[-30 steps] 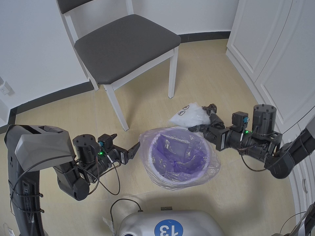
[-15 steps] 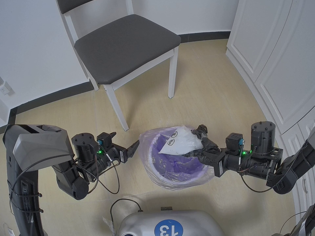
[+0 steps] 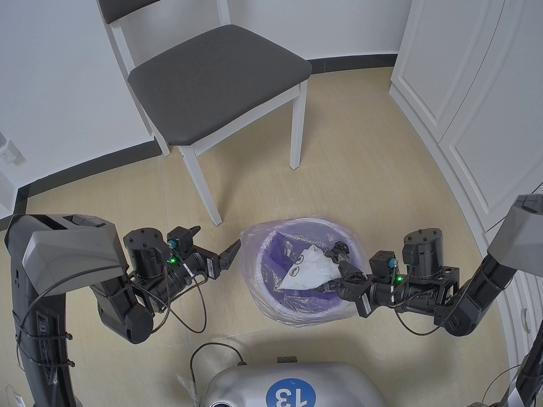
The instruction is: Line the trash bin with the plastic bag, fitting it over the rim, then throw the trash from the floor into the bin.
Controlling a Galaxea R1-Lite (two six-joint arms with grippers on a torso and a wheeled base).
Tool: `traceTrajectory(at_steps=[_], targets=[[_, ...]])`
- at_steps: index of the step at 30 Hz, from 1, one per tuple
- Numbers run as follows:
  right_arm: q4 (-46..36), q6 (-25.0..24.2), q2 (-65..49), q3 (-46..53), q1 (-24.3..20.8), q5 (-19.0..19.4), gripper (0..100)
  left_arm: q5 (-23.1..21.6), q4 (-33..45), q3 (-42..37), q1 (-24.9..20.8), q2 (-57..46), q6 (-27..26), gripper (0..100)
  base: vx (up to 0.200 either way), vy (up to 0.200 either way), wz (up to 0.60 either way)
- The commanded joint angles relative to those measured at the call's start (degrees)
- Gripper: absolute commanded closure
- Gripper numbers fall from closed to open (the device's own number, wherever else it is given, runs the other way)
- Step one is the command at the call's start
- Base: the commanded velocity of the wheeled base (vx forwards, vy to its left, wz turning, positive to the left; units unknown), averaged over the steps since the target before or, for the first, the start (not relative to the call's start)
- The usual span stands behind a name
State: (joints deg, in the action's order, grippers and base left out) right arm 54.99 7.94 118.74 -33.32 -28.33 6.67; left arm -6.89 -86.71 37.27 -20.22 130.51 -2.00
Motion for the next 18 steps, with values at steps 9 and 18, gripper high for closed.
traceTrajectory(at_steps=[9,18], targets=[[0.12,-0.11,0.79,1.32,-2.43,-0.08,100,0.03,-0.12,0.17,0.01,0.27,-0.20,0,0.000,0.000,0.00],[3.63,-4.77,7.47,-4.12,-1.82,-1.13,100,0.03,-0.12,0.17,0.01,0.53,-0.37,0,0.000,0.000,0.00]])
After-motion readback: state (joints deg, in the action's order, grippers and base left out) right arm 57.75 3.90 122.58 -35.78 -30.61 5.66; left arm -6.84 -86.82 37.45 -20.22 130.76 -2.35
